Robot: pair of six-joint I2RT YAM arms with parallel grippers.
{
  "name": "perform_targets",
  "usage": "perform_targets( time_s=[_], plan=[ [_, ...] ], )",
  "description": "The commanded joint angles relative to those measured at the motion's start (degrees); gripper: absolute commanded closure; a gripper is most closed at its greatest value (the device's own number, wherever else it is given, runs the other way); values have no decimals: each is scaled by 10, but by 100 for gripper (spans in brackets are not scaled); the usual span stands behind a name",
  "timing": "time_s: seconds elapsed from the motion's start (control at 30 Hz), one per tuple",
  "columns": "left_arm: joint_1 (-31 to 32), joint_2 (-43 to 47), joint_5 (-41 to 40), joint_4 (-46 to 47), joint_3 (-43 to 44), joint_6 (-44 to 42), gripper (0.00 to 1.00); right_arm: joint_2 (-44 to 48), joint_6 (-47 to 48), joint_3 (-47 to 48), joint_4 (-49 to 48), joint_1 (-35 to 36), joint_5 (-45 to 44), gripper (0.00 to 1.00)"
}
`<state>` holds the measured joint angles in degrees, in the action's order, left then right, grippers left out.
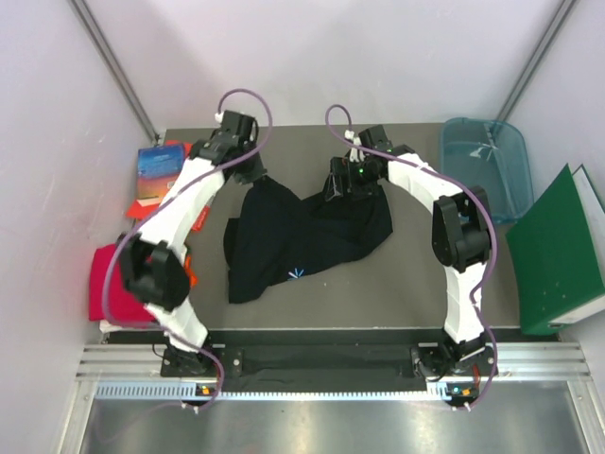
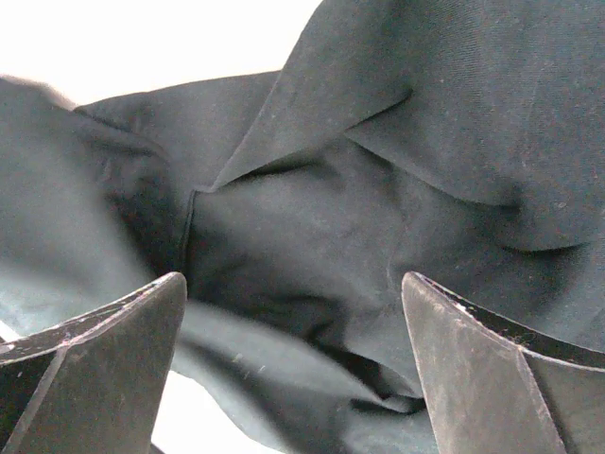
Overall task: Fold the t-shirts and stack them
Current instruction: Flatten out the tshirt
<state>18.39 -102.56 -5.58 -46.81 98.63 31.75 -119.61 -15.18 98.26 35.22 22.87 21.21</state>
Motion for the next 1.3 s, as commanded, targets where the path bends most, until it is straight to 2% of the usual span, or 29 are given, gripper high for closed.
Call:
perform_targets(
  time_s=[0.0, 0.03, 0.07, 0.27, 0.37, 0.47, 0.57, 0.6, 0.63, 0.7, 0.73, 0.8, 0.93, 1.03, 1.07, 1.1, 1.17, 1.27],
  plan=[
    [23, 147, 53, -59, -114, 21, 100, 18, -2, 5, -9, 2, -9, 4],
    [28, 169, 103, -66, -138, 29, 100, 16, -3, 7, -8, 2, -12, 4],
    [36, 190, 122, -72, -184, 31, 100, 15, -2, 9, -6, 1, -13, 4],
    [130, 345, 239, -132, -320, 94, 100, -4, 6, 30, 5, -10, -23, 3],
    [191, 384, 266, -175, -360, 133, 100, -11, 6, 40, 9, -18, -28, 3],
    [218, 425, 280, -222, -384, 154, 100, -14, 5, 49, 11, -25, -30, 3],
    [219, 457, 254, -261, -360, 126, 100, -14, 3, 55, 10, -27, -29, 3],
    [219, 460, 213, -265, -346, 112, 94, -14, 2, 56, 11, -27, -29, 3],
    [219, 462, 193, -253, -323, 107, 45, -15, 3, 58, 11, -27, -28, 3],
    [219, 461, 148, -221, -305, 100, 3, -14, 2, 59, 12, -27, -28, 3],
    [219, 457, 135, -202, -296, 97, 1, -14, 1, 58, 10, -28, -28, 3],
    [219, 435, 96, -154, -294, 96, 1, -11, -2, 61, 11, -27, -28, 3],
    [213, 359, -41, -130, -300, 111, 1, -5, -3, 61, 13, -27, -28, 3],
    [175, 303, -32, -102, -323, 120, 9, -4, 1, 63, 16, -28, -30, 2],
    [158, 291, -27, -94, -330, 122, 17, -4, 2, 65, 16, -29, -30, 2],
    [149, 280, -22, -80, -333, 119, 20, -2, 2, 64, 18, -30, -30, 3],
    [114, 255, -23, -78, -333, 122, 22, 1, 5, 65, 19, -32, -29, 2],
    [52, 252, 35, -29, -366, 126, 26, 3, 8, 62, 20, -35, -29, 2]
  ],
)
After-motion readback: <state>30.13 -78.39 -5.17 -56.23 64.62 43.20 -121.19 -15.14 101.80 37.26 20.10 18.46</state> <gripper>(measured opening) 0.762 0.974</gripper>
